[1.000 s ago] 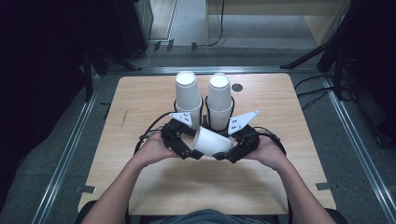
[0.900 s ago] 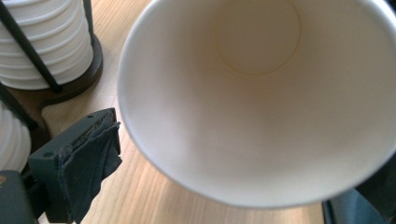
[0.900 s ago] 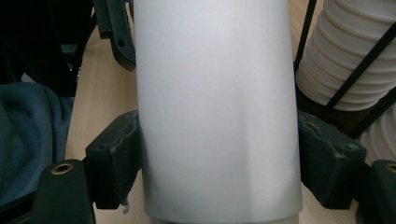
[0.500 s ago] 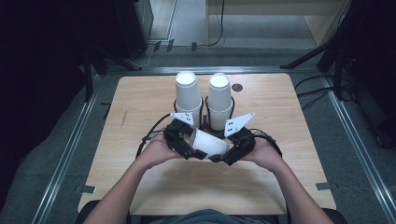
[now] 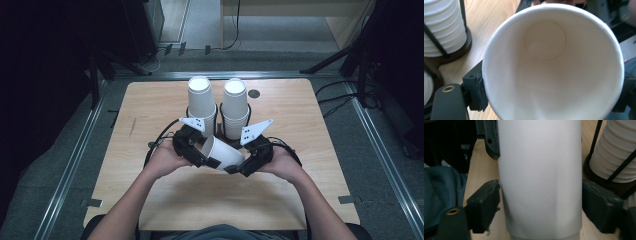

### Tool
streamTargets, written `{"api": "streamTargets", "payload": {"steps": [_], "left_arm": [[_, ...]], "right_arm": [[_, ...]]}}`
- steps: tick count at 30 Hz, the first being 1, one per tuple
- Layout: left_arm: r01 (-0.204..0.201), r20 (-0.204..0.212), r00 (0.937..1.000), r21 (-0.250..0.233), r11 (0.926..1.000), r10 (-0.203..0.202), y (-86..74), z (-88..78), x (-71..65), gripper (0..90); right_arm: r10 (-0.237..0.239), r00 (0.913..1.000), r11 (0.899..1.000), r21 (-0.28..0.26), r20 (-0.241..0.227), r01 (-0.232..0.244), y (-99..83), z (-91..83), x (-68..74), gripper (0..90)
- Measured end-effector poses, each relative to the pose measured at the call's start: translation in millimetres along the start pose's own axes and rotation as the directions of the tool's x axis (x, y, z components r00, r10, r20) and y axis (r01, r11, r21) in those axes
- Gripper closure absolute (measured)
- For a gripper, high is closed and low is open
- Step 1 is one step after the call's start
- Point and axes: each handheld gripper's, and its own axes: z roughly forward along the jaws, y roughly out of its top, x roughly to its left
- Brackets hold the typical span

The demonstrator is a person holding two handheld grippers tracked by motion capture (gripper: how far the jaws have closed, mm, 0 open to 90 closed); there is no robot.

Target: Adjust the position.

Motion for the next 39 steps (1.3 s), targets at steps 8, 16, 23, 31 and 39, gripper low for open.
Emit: {"api": "streamTargets", "payload": {"steps": [8,16,23,31,39], "left_arm": [[-0.031,-0.026,0.9991,0.038,0.9988,0.032,4.2,-11.9,1.7,13.9],[-0.096,-0.057,0.9928,0.140,0.9854,0.105,10.9,-8.4,-0.7,13.9],[-0.136,-0.083,0.9836,0.238,0.9616,0.160,14.7,5.3,-6.3,13.8],[-0.173,-0.098,0.9720,0.316,0.9329,0.214,16.7,17.2,-10.7,13.4],[-0.193,-0.083,0.9682,0.352,0.9159,0.236,18.5,28.5,-13.7,12.7]], "right_arm": [[0.018,0.9998,0.999,0.048,0.010,-0.019,-3.2,1.6,-2.8,13.5],[0.020,0.9994,0.996,0.086,0.029,-0.023,-5.3,8.9,-5.6,13.4],[0.037,0.9992,0.994,0.100,0.018,-0.038,-7.5,15.3,-9.0,13.5],[0.030,0.9995,0.992,0.126,0.002,-0.030,-8.2,26.4,-9.2,13.6],[0.010,0.9995,0.989,0.145,-0.031,-0.006,-9.7,40.8,-8.6,20.7]]}}
